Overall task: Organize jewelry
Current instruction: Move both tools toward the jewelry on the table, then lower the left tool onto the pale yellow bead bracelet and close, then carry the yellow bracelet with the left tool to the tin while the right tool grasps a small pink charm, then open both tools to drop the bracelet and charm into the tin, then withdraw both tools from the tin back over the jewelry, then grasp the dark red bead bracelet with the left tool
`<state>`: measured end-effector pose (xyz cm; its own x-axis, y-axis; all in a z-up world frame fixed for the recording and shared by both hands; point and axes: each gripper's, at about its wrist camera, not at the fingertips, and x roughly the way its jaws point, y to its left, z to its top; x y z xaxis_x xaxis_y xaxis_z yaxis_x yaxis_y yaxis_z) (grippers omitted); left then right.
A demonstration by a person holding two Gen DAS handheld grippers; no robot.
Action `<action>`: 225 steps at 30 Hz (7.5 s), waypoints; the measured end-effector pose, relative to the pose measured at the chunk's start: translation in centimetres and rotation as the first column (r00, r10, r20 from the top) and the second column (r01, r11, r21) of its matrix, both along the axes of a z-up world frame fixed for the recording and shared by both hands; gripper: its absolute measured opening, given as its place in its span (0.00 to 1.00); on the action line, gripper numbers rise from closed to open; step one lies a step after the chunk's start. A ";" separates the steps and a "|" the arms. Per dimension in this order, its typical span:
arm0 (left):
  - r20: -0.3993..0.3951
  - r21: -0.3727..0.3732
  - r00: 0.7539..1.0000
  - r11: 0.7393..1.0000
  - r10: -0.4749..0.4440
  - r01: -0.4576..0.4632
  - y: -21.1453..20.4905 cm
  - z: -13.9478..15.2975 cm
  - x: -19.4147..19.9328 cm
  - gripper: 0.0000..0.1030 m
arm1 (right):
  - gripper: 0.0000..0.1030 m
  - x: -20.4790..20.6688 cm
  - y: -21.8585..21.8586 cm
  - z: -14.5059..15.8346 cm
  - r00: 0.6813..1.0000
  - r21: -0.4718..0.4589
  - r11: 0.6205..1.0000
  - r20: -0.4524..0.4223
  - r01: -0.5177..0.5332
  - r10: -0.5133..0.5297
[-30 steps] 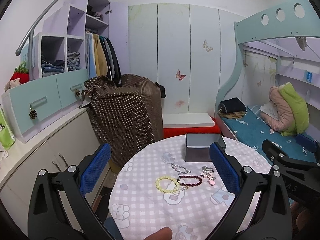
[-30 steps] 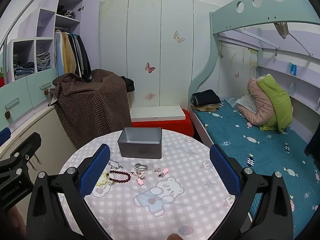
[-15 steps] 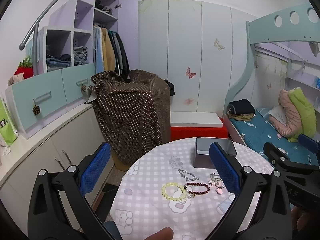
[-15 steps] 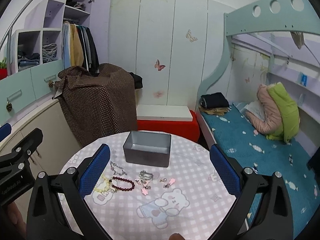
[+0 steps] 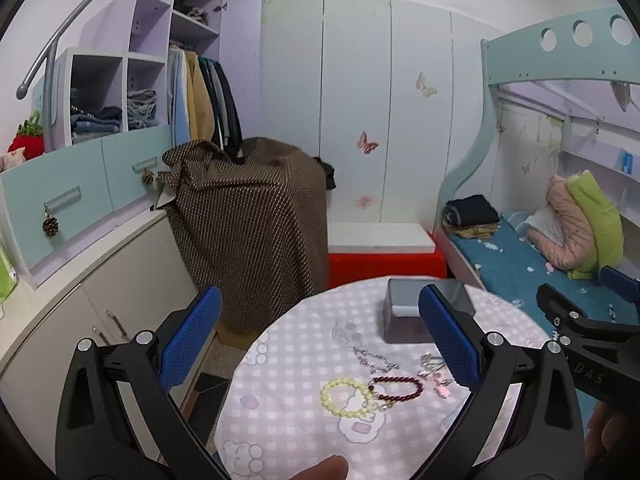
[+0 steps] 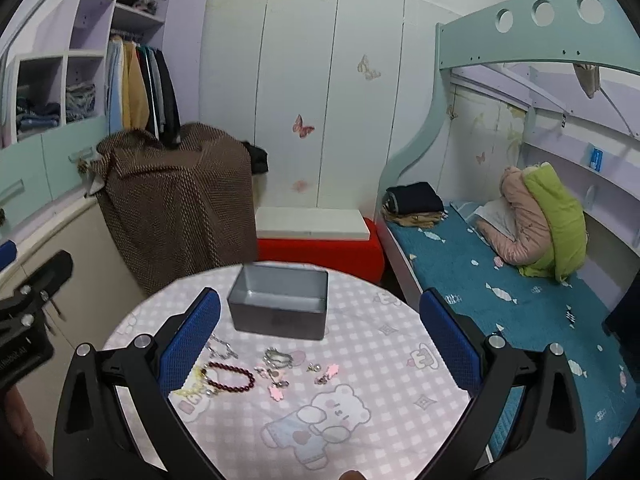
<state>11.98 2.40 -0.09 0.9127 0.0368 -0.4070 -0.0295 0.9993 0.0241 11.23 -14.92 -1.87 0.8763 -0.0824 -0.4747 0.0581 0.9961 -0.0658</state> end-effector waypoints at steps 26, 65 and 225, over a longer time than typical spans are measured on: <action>-0.456 0.052 0.888 0.998 0.053 -0.033 0.7 -18.5 8.7 0.95 | 0.93 6.4 -2.1 -11.9 0.936 0.064 0.997 -0.346 -0.043 0.062; -0.446 -0.096 0.886 0.991 -0.126 0.093 0.7 -17.0 9.3 0.09 | 0.14 10.2 -4.8 -17.7 0.892 0.081 0.995 -0.444 -0.058 0.088; -0.340 -0.119 0.918 0.977 -0.205 0.174 -3.1 -14.0 10.7 0.08 | 0.56 10.4 -6.1 -16.4 0.897 0.141 0.988 -0.427 -0.064 0.119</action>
